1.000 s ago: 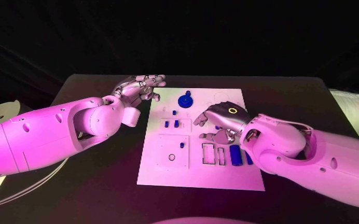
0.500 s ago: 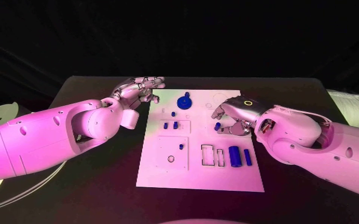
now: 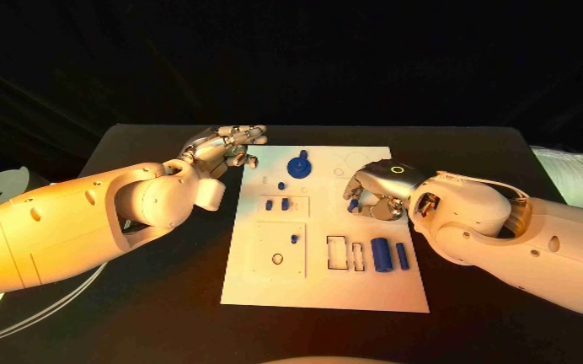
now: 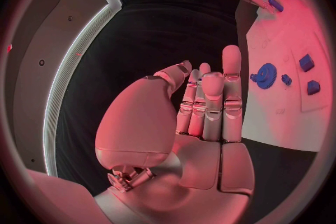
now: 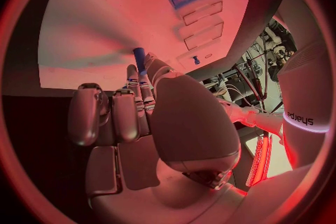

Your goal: Assemble the parts on the task board

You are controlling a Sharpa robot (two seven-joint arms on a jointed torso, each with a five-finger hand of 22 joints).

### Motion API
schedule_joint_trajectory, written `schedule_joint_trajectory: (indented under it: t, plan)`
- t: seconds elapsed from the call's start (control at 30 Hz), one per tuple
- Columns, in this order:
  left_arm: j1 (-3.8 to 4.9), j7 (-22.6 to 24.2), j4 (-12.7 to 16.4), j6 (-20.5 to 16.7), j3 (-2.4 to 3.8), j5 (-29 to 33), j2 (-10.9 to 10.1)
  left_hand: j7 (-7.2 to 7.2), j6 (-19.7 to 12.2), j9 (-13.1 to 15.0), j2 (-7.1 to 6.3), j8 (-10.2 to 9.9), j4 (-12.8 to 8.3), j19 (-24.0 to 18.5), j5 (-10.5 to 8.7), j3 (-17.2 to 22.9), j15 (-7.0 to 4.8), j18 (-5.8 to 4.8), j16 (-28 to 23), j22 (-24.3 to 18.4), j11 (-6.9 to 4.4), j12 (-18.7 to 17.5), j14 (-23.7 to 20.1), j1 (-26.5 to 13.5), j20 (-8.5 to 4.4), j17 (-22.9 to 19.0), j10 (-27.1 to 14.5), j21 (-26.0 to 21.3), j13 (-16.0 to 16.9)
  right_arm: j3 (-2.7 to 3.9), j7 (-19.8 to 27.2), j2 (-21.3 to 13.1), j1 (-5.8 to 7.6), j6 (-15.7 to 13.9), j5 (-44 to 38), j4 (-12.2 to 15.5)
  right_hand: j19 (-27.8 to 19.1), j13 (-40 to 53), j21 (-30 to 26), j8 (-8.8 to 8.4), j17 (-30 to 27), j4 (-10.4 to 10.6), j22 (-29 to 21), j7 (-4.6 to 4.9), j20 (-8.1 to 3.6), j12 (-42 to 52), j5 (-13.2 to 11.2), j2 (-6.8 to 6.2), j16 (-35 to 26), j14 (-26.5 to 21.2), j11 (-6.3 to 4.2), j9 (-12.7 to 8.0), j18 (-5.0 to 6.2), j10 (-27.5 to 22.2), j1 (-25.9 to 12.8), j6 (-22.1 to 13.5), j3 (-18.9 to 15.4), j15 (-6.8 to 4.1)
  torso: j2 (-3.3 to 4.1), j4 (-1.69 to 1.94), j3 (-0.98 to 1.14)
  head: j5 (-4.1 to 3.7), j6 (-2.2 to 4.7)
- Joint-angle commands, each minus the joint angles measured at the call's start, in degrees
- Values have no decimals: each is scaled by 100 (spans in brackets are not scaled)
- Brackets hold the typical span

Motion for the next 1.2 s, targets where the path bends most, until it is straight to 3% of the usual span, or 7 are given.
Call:
schedule_joint_trajectory:
  t: [0.03, 0.47, 0.7, 0.9, 1.03, 1.2]
  plan:
    - [2, 36, 13, 95, 2, -20, -3, -3, -40, -3, 22, 25, -9, 21, 12, -24, -8, 63, -22, -8, -15, 20, -28, 6, 7, -2, -40, -18, 5, -2, 36, 17, -8, 248, -21, 2, 21, 6, 16, 53, 27, -3, 27, -24, -47, 32, -26, 100, 7, 269, -33, 21, 15, 171, 33, 149, 113, -64, 1, -8, 2, 8, -6]
    - [2, 0, 14, 147, 2, -20, -5, -3, -40, -3, 22, 25, -9, 21, 12, -24, -8, 63, -22, -8, -15, 20, -28, 6, 7, -2, -40, -18, 5, -3, 25, 45, -16, 248, -93, 3, 59, 6, 49, 85, 78, -111, 74, -55, -117, -63, -37, 124, 52, 280, -87, 65, 1, 480, 141, 410, 373, -115, 1, -6, 2, -4, -19]
    - [2, -1, 10, 150, 2, -20, 1, 0, -41, -3, 25, 28, -14, 22, 12, -29, -8, 64, -35, -11, -13, 33, -40, 7, 7, -39, -47, -22, 7, -2, 41, 44, -16, -130, -184, 63, 115, 17, 142, 109, 173, -238, 190, -55, -150, -117, -47, 219, 128, 296, -122, 104, -25, 678, 218, 551, 598, -157, -3, -6, 7, -8, -22]
    - [1, -5, 1, 159, 2, -20, 8, 0, -41, -3, 25, 28, -14, 22, 12, -29, -8, 64, -35, -11, -13, 33, -40, 7, 7, -39, -47, -22, 7, 47, 59, -21, -4, -370, -132, 308, 128, 18, 165, 104, 195, -296, 219, -53, -159, -152, -44, 226, 146, 298, -129, 116, -31, 728, 229, 573, 675, -167, -6, 0, 5, 2, -33]
    - [1, -6, -8, 164, 2, -20, 13, 0, -41, -3, 25, 28, -14, 22, 12, -29, -8, 64, -35, -11, -13, 33, -40, 7, 7, -39, -47, -22, 7, 130, 47, -84, 40, -416, -57, 595, 129, 17, 167, 94, 198, -341, 222, -45, -163, -183, -45, 207, 150, 296, -127, 122, -31, 744, 237, 576, 720, -169, -5, 1, -1, 9, -32]
    - [0, -7, -10, 170, 2, -20, 14, 0, -41, -3, 25, 28, -14, 22, 12, -29, -8, 64, -35, -11, -13, 33, -40, 7, 7, -39, -47, -22, 7, 168, 51, -95, 81, -431, -5, 881, 130, 17, 170, 92, 197, -353, 226, -42, -164, -193, -45, 200, 150, 295, -125, 124, -32, 749, 237, 578, 732, -169, -1, -1, -4, 33, -50]
